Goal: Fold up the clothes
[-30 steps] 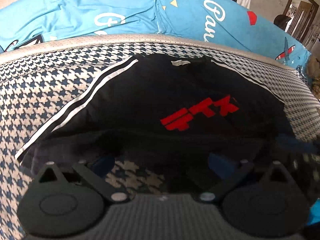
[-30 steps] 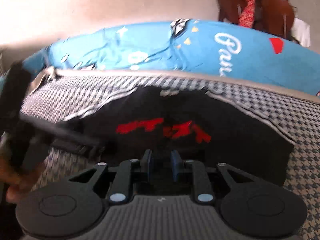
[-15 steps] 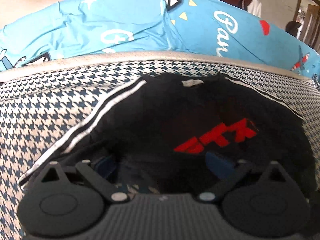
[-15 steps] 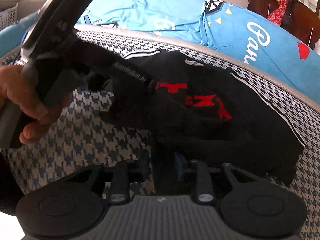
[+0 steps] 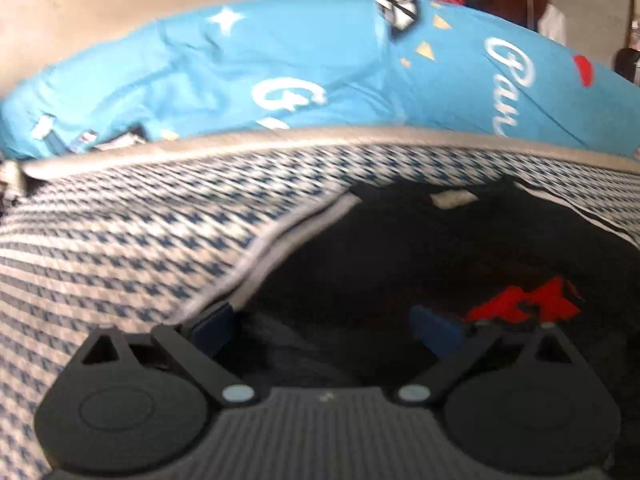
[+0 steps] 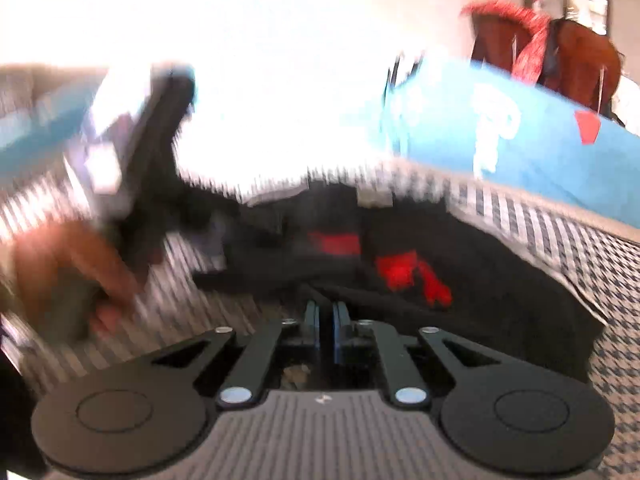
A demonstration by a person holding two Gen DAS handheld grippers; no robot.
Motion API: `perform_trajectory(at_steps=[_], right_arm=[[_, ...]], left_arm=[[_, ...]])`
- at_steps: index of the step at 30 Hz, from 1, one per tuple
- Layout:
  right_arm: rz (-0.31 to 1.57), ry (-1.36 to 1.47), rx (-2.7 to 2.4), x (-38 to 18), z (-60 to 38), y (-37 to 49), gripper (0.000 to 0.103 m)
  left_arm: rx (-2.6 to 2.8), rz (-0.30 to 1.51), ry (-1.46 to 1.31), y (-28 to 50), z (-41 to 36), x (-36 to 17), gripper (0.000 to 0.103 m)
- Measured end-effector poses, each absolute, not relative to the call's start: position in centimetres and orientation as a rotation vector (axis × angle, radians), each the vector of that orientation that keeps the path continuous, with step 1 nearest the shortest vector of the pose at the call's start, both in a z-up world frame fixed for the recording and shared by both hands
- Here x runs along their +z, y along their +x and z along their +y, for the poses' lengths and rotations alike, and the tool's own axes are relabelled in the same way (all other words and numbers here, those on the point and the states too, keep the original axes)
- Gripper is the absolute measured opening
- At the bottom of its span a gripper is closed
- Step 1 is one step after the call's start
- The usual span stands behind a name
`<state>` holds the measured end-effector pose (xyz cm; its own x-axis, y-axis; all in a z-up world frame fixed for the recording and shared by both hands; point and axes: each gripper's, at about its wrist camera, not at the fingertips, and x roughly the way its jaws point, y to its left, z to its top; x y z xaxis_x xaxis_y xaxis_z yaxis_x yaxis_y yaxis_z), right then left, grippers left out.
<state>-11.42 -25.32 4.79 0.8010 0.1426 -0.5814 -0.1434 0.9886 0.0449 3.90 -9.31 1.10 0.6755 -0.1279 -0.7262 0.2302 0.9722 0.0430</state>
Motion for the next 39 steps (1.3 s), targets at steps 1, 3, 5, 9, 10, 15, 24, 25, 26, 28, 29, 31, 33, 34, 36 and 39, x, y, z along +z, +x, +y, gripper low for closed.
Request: perform_trajectory(at_steps=[1,3,5,9,10,15,24,25,26,28,29,31,33,34,36,39], right_arm=[[0.577,0.044,0.166,5.7,-25.9,-11.8,0.009],[0.491,0.168,0.130,7.2,-27.8,-12.4,0.005],[0.443,0.206,0.067,7.9,-29.0,-12.5,0.005],[0.441,0.236,-0.080,8.2,-30.6,-11.8,0.005],[0.458,0.238,-0.086,8.0,-30.6,-11.7,0.005],[0.490,0.175,0.046,7.7,-28.8,-12.2,0.006],[0.644,-0.019,0.155,4.7,-25.4,-11.8,0.011],[0.658,-0.031,0.154,4.5,-25.2,-11.7,0.012],[0.671,-0.044,0.152,4.2,-25.1,-11.6,0.012],[0.682,-0.067,0.155,4.0,-24.9,-11.7,0.012],[0.686,-0.072,0.154,3.9,-24.8,-11.8,0.013],[0.693,-0.072,0.150,3.8,-24.8,-11.8,0.016],[0.696,-0.067,0.137,3.8,-24.9,-11.7,0.017],[0.695,-0.068,0.119,3.8,-25.1,-11.5,0.018],[0.692,-0.067,0.063,3.8,-25.7,-11.3,0.020],[0.713,0.001,-0.056,3.7,-28.0,-10.6,0.027]], left_arm=[[-0.182,0.793,0.138,3.9,-9.0,1.4,0.101],[-0.181,0.784,0.118,3.6,-7.9,2.3,0.101],[-0.202,0.778,0.085,2.9,-6.8,3.2,0.103],[-0.249,0.769,0.088,0.6,-5.6,4.4,0.103],[-0.254,0.769,0.090,0.0,-5.5,4.6,0.103],[-0.290,0.779,0.083,-2.3,-5.0,4.6,0.103],[-0.335,0.785,0.105,-4.2,-5.7,4.2,0.103],[-0.334,0.787,0.103,-4.2,-5.7,4.2,0.103],[-0.334,0.789,0.100,-4.1,-5.7,4.2,0.103],[-0.335,0.792,0.095,-4.0,-5.7,4.2,0.103],[-0.335,0.792,0.096,-4.0,-5.7,4.2,0.103],[-0.332,0.791,0.101,-4.0,-5.7,4.2,0.103],[-0.326,0.788,0.108,-3.9,-5.7,4.2,0.103],[-0.319,0.786,0.109,-3.8,-5.7,4.3,0.103],[-0.299,0.784,0.103,-3.5,-5.3,4.3,0.103],[-0.244,0.796,0.075,-2.5,-4.3,4.2,0.103]])
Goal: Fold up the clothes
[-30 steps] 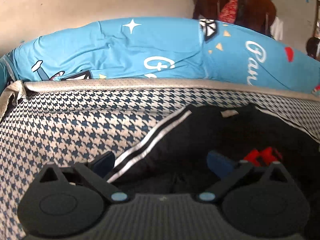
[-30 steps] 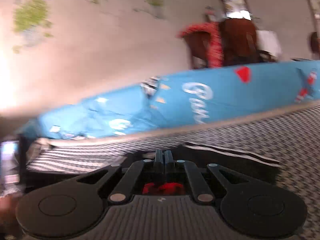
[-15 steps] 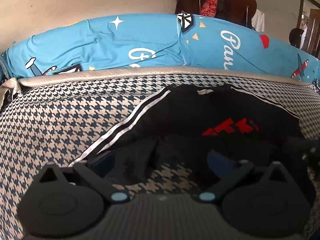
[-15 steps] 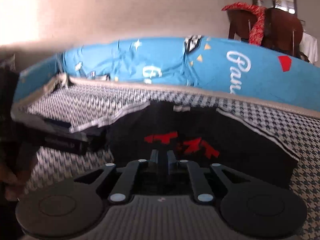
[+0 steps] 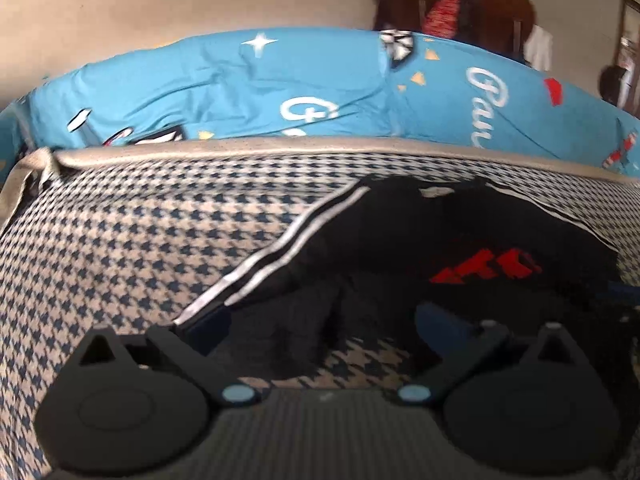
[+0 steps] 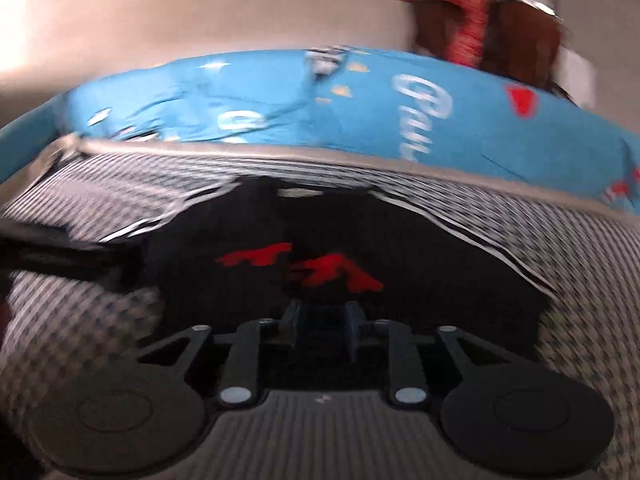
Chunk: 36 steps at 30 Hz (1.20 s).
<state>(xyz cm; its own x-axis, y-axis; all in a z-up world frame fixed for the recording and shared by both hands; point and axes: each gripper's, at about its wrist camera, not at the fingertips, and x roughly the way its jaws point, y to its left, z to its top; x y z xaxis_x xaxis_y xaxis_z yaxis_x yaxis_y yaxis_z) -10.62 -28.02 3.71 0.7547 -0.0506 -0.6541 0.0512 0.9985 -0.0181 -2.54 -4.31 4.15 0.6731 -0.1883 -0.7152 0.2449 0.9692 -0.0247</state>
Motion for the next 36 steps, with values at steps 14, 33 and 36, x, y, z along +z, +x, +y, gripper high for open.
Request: perform_trajectory(at_steps=[14,33,36], right_arm=[[0.819,0.254,-0.522,1.3,-41.4,-8.3,0.066],[0.839,0.341,-0.362,-1.3,-39.4,-6.1,0.052],[0.846,0.334,-0.307,-1.4,-38.4,-5.6,0.032]], left_arm=[[0.010,0.915,-0.017,3.7,0.2,0.2,0.103],[-0.068,0.945,-0.017,4.0,-2.7,-2.2,0.103],[-0.115,0.944,-0.025,3.7,-3.3,-2.2,0.103]])
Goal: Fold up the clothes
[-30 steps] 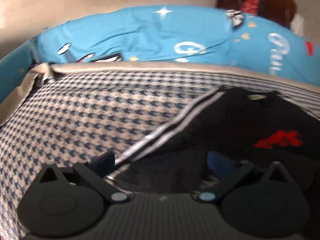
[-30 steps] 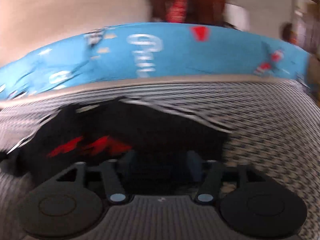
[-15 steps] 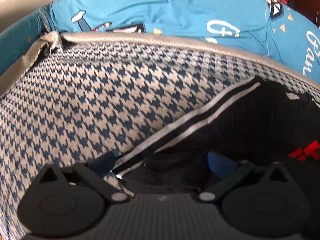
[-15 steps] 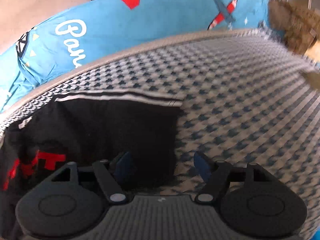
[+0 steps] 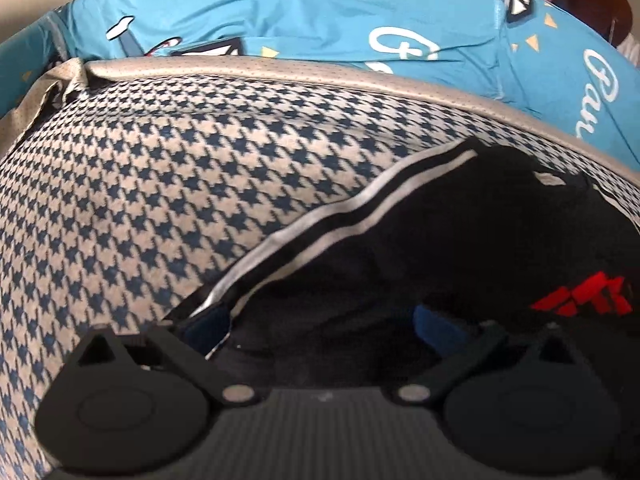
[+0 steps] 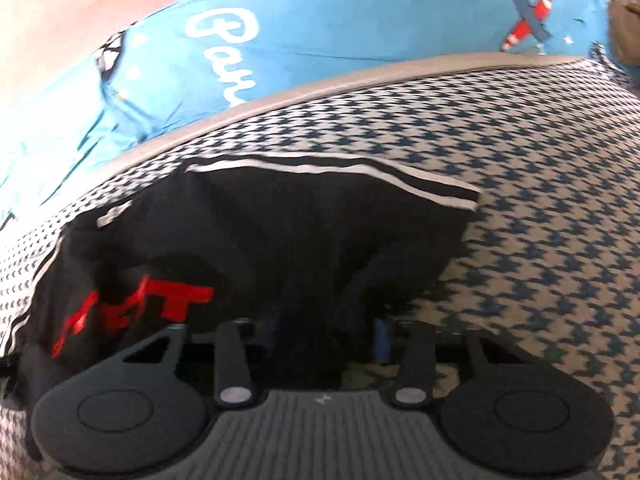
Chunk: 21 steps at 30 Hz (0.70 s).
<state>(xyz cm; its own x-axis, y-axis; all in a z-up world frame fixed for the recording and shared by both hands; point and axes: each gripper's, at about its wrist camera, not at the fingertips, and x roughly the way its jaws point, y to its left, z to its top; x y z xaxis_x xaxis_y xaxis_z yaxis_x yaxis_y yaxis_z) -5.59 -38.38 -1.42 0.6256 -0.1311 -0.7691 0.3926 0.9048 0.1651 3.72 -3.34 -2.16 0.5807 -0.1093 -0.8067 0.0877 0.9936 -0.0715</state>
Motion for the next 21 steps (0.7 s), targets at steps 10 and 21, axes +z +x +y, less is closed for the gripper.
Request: perform_trajectory(at_steps=[10,21], right_arm=[[0.818,0.467,0.021,-0.7,-35.2,-5.2,0.020],[0.705,0.336,0.247,2.2,-29.2,-5.9,0.020]], left_arm=[[-0.322,0.943,-0.076,2.6,-6.6,-1.9,0.103],[-0.408,0.853,-0.115,1.5,-6.6,0.5,0.103]])
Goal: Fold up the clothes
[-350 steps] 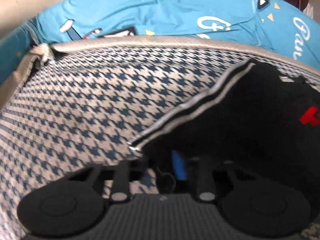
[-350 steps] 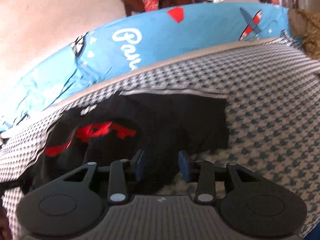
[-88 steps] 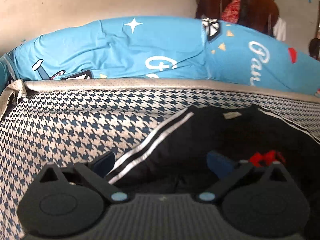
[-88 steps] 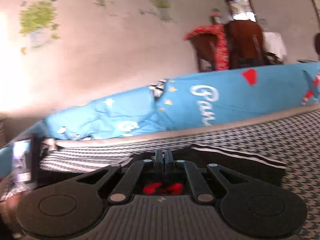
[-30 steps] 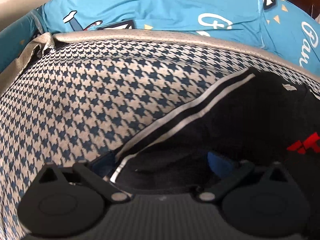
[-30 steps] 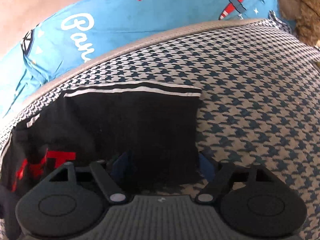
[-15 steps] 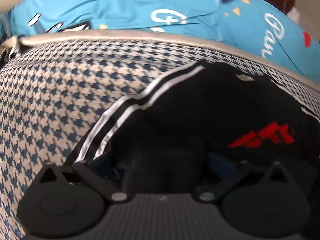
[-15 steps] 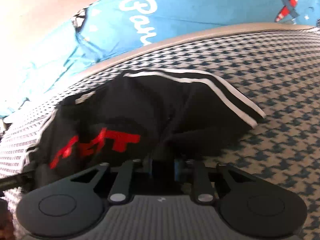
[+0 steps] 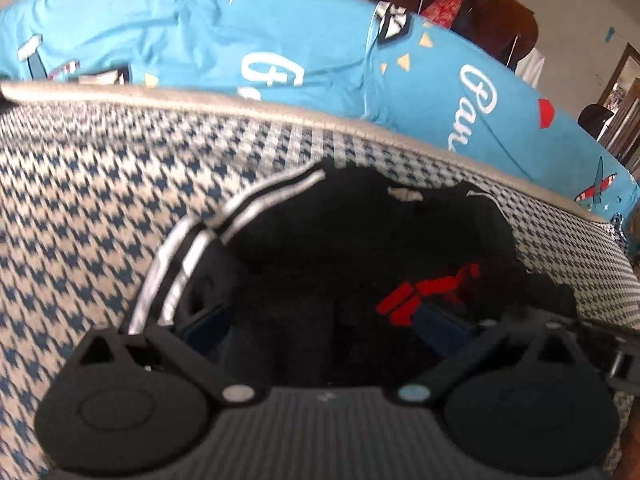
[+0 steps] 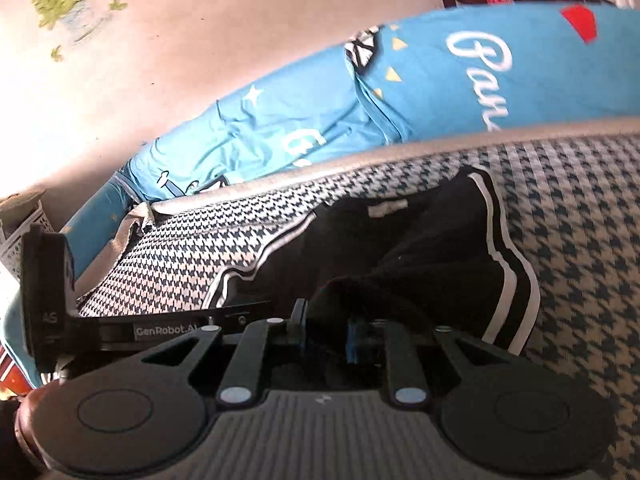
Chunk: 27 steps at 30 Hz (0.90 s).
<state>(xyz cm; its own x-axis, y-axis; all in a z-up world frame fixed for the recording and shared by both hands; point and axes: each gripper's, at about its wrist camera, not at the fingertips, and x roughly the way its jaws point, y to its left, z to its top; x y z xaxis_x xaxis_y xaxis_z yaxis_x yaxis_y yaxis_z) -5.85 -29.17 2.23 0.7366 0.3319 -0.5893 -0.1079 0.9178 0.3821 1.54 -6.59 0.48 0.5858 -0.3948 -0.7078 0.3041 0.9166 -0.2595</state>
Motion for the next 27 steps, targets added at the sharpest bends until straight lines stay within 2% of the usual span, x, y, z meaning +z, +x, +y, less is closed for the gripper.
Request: perform_trajectory(at_steps=[6,11,15,17,21,27], right_arm=[[0.629,0.340,0.115,3.1,-30.4,-6.3,0.019],[0.458,0.356,-0.166,4.7,-34.7,-7.6,0.018],[0.517,0.337,-0.271,4.4,-36.4,-7.6,0.021],[0.560,0.346,-0.284,4.0,-36.8,-7.9,0.025],[0.567,0.324,-0.378,4.0,-37.1,-9.2,0.052],[0.615,0.376,-0.336,4.1,-36.9,-12.4,0.053]], left_arm=[[-0.469,0.830,-0.080,0.9,-6.5,1.6,0.103],[-0.543,0.829,-0.051,-0.2,-6.5,2.0,0.103],[-0.582,0.844,0.014,-1.8,-6.9,1.6,0.103],[-0.611,0.845,0.047,-2.7,-7.1,1.5,0.103],[-0.595,0.825,0.119,-4.2,-7.4,1.3,0.103],[-0.527,0.826,0.187,-5.4,-7.3,0.7,0.103]])
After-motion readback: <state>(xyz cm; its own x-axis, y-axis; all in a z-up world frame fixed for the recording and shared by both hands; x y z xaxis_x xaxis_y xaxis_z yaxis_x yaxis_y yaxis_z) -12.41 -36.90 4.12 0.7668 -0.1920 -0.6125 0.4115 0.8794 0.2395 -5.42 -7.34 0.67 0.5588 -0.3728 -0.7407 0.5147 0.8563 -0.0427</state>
